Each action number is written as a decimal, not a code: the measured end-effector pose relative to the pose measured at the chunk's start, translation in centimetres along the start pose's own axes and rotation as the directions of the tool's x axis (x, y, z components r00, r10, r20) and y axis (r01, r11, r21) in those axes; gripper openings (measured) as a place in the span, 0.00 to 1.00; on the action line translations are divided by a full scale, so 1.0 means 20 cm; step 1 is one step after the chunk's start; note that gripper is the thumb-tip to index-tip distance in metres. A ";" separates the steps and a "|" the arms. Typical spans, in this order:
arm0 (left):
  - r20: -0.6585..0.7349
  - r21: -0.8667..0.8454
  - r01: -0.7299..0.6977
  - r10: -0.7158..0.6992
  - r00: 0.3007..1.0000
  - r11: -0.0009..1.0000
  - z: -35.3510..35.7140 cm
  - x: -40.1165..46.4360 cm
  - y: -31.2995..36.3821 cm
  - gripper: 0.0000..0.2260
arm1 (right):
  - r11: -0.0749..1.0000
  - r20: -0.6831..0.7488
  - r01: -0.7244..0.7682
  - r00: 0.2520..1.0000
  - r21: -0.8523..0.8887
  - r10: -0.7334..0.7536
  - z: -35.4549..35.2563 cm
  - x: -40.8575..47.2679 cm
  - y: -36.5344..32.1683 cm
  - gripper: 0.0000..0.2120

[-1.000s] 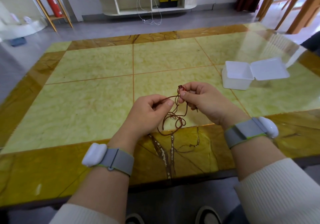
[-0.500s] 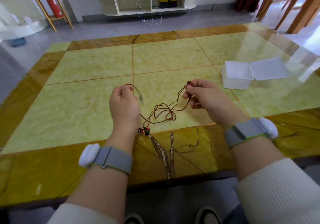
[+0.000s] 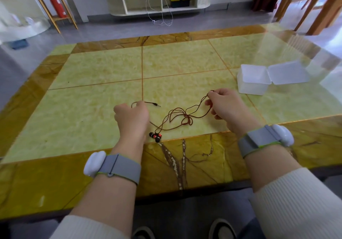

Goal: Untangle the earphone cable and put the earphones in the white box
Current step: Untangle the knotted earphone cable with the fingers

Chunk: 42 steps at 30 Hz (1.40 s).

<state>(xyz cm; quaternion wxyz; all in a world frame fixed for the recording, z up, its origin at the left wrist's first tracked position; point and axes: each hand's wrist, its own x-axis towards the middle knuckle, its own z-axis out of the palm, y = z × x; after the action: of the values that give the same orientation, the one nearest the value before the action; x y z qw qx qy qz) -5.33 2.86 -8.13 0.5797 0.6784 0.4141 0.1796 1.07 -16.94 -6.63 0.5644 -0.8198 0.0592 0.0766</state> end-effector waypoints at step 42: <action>0.558 0.493 -0.730 0.471 0.683 0.474 0.04 -0.11 -0.02 0.07 | 0.893 0.461 0.399 0.845 -0.207 -0.271 0.09 -0.04 0.05 0.13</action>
<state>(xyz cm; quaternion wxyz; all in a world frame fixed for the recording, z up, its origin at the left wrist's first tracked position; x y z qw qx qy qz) -6.21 0.76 -8.12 0.2461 0.9629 0.0699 0.0864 0.05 -15.58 -8.01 0.4397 -0.8560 -0.2211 0.1582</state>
